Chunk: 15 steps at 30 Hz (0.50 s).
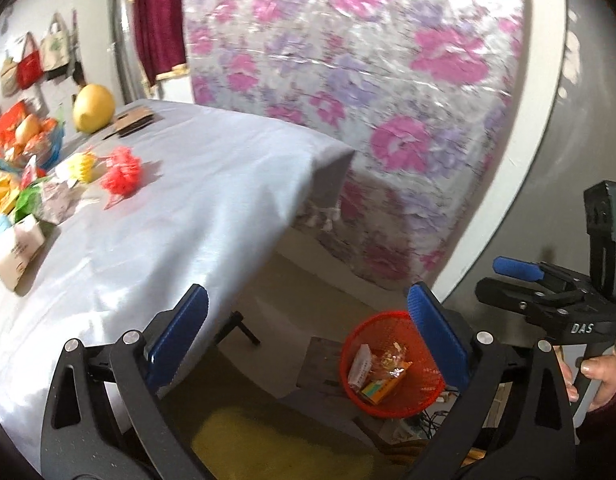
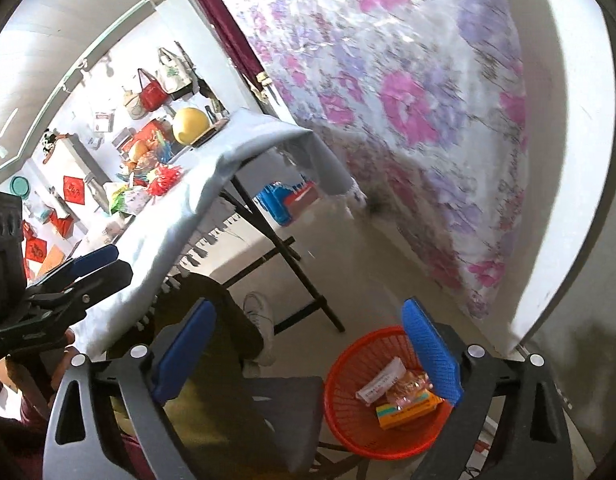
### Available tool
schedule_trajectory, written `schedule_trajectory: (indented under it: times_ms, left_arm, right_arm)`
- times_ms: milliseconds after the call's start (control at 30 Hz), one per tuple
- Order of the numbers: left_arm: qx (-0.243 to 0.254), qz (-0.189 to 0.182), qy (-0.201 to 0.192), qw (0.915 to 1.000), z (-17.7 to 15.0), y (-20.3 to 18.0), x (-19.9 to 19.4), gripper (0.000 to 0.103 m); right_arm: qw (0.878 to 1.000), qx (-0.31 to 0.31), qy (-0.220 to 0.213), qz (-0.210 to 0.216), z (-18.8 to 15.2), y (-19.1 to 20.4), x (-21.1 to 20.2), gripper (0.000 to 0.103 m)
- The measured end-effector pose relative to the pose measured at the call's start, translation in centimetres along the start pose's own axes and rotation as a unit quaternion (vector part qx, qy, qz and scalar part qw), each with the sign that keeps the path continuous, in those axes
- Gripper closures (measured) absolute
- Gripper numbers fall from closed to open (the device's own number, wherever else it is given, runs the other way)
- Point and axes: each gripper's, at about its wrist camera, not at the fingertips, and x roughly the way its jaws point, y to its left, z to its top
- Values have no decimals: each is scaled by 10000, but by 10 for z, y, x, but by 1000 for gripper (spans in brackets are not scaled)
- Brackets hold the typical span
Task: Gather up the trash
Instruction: 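Withdraw both grippers from the wastebasket back toward the table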
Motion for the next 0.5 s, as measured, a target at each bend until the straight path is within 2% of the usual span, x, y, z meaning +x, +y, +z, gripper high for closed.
schedule_trajectory:
  times_ms: [167,500]
  left_arm:
    - [-206,215,-139,9995,-2,22,-11,7]
    - [-677,501,-361,9958,-14,74,-31,7]
  right_arm:
    - [9997,-137,-20,197,11,24,4,9]
    - [9961,-665,24,574,28,100,23,8]
